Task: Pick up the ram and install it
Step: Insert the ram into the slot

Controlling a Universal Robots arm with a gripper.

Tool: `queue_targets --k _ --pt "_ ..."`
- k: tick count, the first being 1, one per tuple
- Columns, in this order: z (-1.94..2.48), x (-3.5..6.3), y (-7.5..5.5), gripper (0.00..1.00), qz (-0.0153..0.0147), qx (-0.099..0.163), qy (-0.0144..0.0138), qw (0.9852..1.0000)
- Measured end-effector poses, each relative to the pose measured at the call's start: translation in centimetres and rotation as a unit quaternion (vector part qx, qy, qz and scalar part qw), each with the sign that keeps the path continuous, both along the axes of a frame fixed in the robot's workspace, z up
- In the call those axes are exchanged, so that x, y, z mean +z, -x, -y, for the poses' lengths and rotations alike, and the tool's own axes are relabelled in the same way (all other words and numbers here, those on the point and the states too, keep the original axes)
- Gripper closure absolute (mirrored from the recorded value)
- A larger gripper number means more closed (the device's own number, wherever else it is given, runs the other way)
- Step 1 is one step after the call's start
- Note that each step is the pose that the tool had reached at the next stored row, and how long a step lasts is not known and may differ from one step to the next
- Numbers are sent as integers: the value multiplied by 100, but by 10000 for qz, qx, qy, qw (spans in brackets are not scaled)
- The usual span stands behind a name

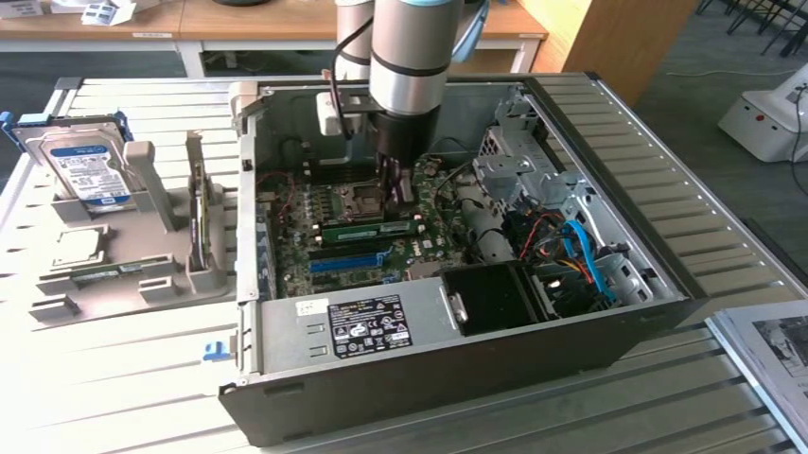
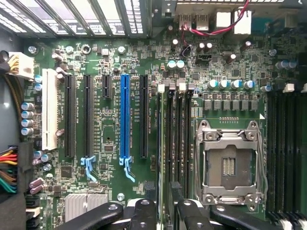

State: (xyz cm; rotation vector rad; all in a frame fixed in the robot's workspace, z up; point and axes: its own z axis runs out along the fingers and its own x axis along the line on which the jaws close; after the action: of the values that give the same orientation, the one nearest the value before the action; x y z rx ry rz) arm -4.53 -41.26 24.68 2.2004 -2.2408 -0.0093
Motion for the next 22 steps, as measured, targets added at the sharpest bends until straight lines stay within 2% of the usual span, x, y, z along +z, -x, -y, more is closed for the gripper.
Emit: queue_targets --k 22 --pt "0 251 -1 75 0 0 10 10000"
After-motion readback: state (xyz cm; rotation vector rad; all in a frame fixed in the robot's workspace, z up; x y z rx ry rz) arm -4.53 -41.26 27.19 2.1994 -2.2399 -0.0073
